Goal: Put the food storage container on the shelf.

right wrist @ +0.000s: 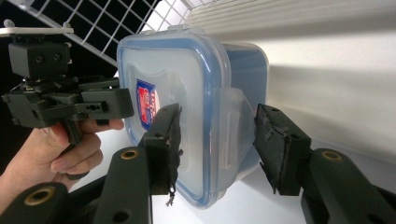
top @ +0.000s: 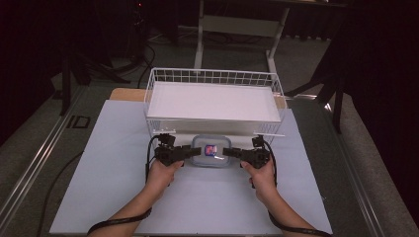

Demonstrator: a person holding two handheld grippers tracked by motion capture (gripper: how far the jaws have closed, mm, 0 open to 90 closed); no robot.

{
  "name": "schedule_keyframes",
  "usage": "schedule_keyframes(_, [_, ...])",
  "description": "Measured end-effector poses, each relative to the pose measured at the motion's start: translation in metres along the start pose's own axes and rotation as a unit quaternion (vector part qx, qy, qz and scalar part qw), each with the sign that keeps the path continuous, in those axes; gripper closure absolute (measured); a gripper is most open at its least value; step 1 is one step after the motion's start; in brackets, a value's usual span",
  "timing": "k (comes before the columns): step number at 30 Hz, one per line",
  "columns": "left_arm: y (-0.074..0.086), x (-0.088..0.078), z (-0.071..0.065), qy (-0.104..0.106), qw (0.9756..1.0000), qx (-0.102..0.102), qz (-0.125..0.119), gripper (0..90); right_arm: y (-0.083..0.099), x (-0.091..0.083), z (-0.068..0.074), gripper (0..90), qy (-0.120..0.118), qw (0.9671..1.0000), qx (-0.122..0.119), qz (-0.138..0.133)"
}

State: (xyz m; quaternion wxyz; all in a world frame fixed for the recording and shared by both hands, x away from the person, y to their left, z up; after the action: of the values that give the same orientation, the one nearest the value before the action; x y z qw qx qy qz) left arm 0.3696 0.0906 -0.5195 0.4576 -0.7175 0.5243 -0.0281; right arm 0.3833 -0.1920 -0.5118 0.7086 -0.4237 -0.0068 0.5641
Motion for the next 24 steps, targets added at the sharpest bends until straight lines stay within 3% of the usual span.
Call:
schedule_keyframes(3, [-0.002, 0.004, 0.005, -0.004, 1.0, -0.004, -0.005, 49.8, -0.004, 0.004, -0.004, 51.3, 0.001, 1.0, 0.008, 0.002])
schedule_keyframes(7, [-0.004, 0.008, 0.013, -0.006, 0.9998, -0.009, -0.013, 49.5, -0.011, 0.011, -0.008, 51.1, 0.013, 0.9999, -0.003, -0.005])
schedule_keyframes(11, [-0.005, 0.013, 0.018, -0.011, 0.9997, -0.017, -0.013, 49.2, -0.013, 0.017, -0.012, 50.9, 0.018, 0.9998, 0.001, -0.004])
schedule_keyframes(13, [-0.005, 0.015, 0.02, -0.009, 0.9997, -0.016, -0.012, 49.2, -0.014, 0.019, -0.015, 50.7, 0.024, 0.9997, -0.004, -0.008])
schedule_keyframes(16, [-0.008, 0.016, 0.02, -0.011, 0.9998, -0.011, -0.012, 49.2, -0.014, 0.02, -0.018, 50.7, 0.017, 0.9997, 0.018, -0.005])
schedule_keyframes(18, [-0.009, 0.016, 0.021, -0.011, 0.9998, -0.011, -0.013, 49.1, -0.015, 0.02, -0.019, 50.5, 0.017, 0.9996, 0.019, -0.009])
schedule_keyframes(24, [-0.007, 0.019, 0.022, -0.01, 0.9994, -0.003, -0.032, 47.0, -0.016, 0.022, -0.018, 47.9, 0.025, 0.9994, 0.023, -0.01])
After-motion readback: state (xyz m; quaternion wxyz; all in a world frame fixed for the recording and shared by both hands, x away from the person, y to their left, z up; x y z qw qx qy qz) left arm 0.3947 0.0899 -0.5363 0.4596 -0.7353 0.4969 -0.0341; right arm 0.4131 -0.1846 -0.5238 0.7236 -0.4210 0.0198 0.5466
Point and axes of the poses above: each handheld gripper's, and its own axes: x roughly forward along the jaws, y roughly out of its underside, z roughly to its left, the point moved 2 cm from there along x, roughly forward along the jaws
